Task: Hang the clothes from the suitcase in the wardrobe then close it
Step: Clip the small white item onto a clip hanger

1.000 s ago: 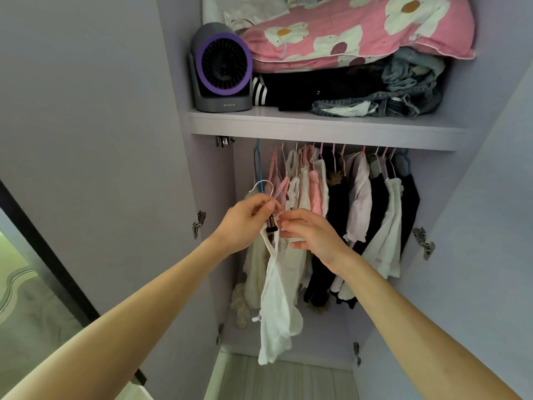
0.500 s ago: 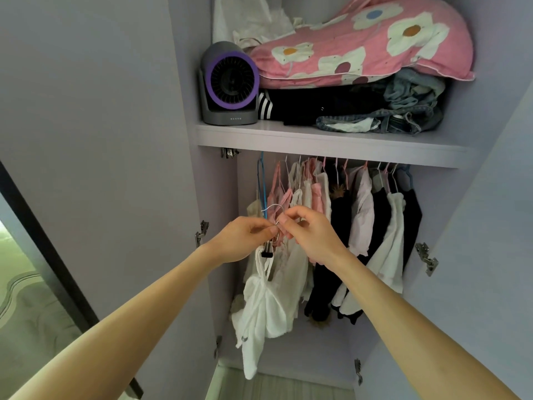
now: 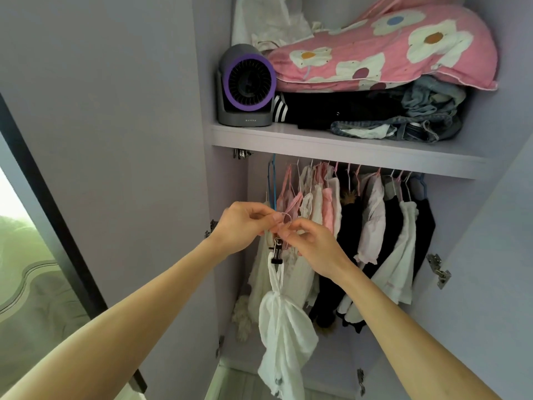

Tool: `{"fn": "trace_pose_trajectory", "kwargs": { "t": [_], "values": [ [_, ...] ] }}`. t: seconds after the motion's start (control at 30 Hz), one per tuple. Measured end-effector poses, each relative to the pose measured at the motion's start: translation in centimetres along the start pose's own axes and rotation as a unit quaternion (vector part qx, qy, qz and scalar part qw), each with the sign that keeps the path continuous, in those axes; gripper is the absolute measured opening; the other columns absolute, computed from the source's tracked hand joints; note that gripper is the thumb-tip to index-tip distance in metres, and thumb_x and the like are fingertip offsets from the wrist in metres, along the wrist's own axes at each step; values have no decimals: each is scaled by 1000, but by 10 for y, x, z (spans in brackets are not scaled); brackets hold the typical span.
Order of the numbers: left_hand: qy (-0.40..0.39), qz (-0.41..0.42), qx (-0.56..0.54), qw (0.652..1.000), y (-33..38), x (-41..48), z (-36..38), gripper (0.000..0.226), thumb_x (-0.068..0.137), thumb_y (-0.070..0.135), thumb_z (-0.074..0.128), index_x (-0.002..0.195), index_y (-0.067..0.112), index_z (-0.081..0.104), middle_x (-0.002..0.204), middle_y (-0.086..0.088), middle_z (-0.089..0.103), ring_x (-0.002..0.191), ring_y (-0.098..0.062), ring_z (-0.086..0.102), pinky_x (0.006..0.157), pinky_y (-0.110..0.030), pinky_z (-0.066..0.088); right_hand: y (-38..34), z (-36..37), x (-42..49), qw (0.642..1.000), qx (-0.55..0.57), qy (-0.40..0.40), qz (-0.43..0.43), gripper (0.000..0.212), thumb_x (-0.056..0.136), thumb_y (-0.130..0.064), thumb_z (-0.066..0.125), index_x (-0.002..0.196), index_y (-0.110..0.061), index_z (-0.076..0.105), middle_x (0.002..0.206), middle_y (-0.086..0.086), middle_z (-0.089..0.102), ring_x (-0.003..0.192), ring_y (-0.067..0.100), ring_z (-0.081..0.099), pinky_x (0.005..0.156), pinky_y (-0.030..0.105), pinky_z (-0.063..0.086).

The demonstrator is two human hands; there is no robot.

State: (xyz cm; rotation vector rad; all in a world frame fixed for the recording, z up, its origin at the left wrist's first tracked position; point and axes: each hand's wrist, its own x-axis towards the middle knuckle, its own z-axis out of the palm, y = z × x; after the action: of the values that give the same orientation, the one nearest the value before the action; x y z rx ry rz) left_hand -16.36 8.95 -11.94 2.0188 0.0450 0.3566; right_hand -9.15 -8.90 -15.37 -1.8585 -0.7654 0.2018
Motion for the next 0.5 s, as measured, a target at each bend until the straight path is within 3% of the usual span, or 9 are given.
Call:
{"fn": "trace_pose_trajectory", "kwargs": {
  "t": [0.1, 0.17, 0.23, 0.37, 0.5],
  "values": [
    [-2, -5, -31, 1000, 3, 3, -1, 15, 93, 32, 69, 94, 20, 78, 80, 7, 76, 73, 1, 66, 72, -16, 51, -2, 5, -5, 996, 14, -86, 28, 19, 97, -25, 64, 115, -26, 66, 109, -13, 69, 97, -2, 67, 75, 17, 51],
    [4, -13, -40, 999, 4, 5, -1, 16, 93, 31, 69, 97, 19, 79, 80, 7, 76, 69, 3, 64, 71, -14, 51, -2, 9, -8, 996, 20, -78, 30, 18, 97, -25, 64, 114, -30, 63, 108, -10, 70, 95, 1, 68, 72, 25, 56],
    [15, -25, -59, 998, 2, 6, -3, 15, 94, 30, 68, 98, 20, 78, 81, 5, 76, 66, 3, 61, 68, -12, 50, -2, 11, -7, 997, 31, -57, 41, 22, 94, -29, 67, 113, -38, 58, 106, -8, 71, 96, 6, 70, 79, 33, 58],
    [36, -55, -93, 993, -2, 8, -8, 12, 94, 29, 68, 97, 22, 77, 80, 5, 76, 61, 1, 57, 59, -7, 43, -3, 10, -3, 991, 77, -71, 79, 19, 94, -28, 68, 110, -33, 61, 103, -9, 75, 93, 8, 71, 71, 25, 51],
    [58, -71, -107, 990, -2, 7, -12, 13, 95, 25, 67, 97, 16, 77, 79, 2, 74, 57, 1, 57, 55, -8, 43, -4, 14, 1, 995, 70, -64, 45, 19, 94, -22, 68, 112, -25, 66, 102, -9, 74, 90, 2, 69, 68, 14, 49]
  ]
}}
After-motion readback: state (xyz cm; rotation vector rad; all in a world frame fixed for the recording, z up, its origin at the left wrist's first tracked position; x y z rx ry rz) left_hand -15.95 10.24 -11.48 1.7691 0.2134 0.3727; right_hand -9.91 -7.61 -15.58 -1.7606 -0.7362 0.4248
